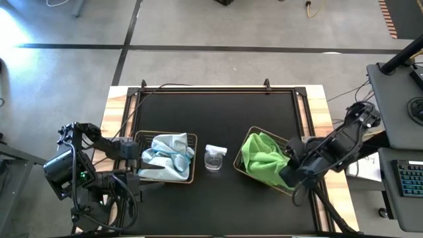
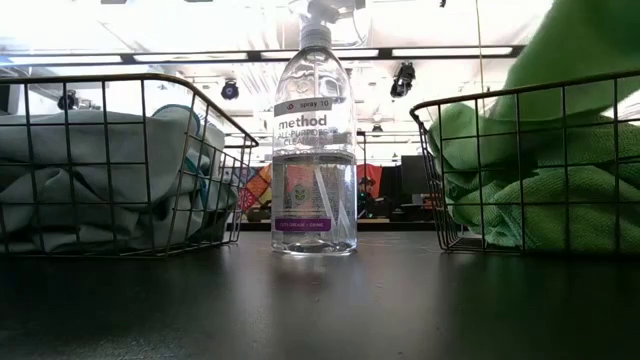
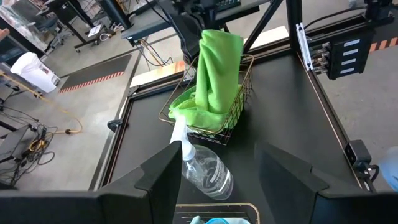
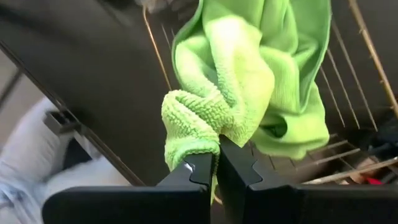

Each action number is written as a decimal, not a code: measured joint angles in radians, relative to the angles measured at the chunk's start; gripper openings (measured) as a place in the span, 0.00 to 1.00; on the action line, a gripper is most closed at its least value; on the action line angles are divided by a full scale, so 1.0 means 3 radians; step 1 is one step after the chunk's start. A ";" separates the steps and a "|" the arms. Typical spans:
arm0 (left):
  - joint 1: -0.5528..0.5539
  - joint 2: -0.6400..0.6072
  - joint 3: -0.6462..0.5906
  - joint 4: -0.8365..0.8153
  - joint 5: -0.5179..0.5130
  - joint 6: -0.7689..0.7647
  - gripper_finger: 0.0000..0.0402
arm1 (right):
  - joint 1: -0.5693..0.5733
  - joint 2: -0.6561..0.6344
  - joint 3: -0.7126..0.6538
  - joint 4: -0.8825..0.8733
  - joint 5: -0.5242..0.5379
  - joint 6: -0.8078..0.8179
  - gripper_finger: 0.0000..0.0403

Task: Sort microfiber towel by color & place in baskets
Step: Put the green microfiber towel into the right wire basket, then return to Home Position

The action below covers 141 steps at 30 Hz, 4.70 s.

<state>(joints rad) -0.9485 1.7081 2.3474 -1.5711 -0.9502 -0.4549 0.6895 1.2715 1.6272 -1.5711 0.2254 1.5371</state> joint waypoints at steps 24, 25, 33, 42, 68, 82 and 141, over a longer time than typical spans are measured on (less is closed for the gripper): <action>0.0001 0.0000 0.0000 0.0000 -0.0001 0.0000 0.46 | -0.0010 0.0330 -0.0003 -0.0001 0.0122 -0.0848 0.02; 0.0001 0.0000 0.0000 0.0001 -0.0001 0.0000 0.46 | -0.0015 0.0325 -0.0003 -0.0001 0.0127 -0.0848 0.03; 0.0000 0.0000 0.0000 0.0000 -0.0001 0.0000 0.46 | -0.0116 0.0325 -0.0008 -0.0001 0.0215 -0.0950 0.14; 0.0001 0.0000 0.0000 0.0000 0.0000 -0.0010 0.46 | -0.0225 0.0325 -0.0008 0.0000 0.0311 -0.1198 0.33; 0.0000 0.0000 0.0000 0.0000 0.0000 -0.0010 0.46 | -0.0425 0.0223 -0.0009 0.0001 0.1084 -0.2154 0.40; 0.0001 0.0000 0.0000 0.0000 0.0000 -0.0015 0.46 | -0.0665 -0.0086 -0.0010 -0.0001 0.1058 -0.1919 0.40; -0.0557 -0.1280 -0.2134 0.0004 -0.0215 -0.1425 0.46 | -0.0993 0.0203 -0.0351 0.2319 0.0992 -0.3727 0.40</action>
<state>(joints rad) -1.1155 1.3240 1.7073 -1.5699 -1.0145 -0.8823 0.3916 1.3323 1.5219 -0.8755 0.5229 0.4191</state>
